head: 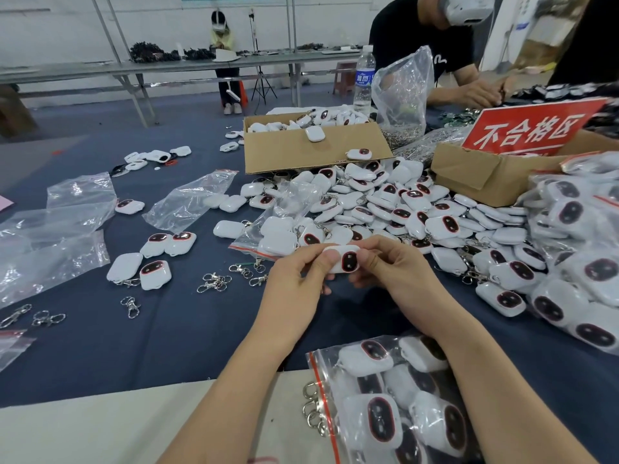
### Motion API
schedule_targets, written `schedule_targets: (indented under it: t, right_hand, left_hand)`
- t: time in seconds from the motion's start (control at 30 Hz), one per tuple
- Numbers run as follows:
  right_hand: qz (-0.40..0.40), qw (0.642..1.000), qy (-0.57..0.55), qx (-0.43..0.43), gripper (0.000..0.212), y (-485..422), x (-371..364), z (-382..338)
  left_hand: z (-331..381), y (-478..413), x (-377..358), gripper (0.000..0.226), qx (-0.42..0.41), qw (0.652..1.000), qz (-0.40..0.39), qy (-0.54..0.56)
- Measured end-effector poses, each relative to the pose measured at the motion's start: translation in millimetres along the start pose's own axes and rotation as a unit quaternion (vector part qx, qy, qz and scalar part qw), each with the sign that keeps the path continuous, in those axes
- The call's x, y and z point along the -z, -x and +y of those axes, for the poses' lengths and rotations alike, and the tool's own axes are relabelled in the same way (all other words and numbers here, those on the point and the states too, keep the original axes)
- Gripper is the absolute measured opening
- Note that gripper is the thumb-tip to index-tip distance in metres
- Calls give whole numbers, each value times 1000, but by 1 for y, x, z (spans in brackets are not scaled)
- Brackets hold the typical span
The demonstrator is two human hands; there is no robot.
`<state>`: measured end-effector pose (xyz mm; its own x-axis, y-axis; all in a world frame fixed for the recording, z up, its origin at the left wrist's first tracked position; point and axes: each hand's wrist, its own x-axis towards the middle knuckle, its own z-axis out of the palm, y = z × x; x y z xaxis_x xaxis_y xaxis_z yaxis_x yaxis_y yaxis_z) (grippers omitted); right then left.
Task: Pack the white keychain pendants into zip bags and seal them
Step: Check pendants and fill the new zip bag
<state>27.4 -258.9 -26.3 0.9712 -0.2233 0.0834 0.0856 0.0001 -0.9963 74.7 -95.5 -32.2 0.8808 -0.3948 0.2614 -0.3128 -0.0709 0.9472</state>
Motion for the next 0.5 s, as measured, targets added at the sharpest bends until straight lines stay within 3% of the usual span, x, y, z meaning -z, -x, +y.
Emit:
schedule_targets:
  t: [0.5]
  right_hand:
    - [6, 997, 81, -2, 17, -3, 0, 1]
  left_hand:
    - [1, 0, 3, 24, 12, 1000, 19, 0]
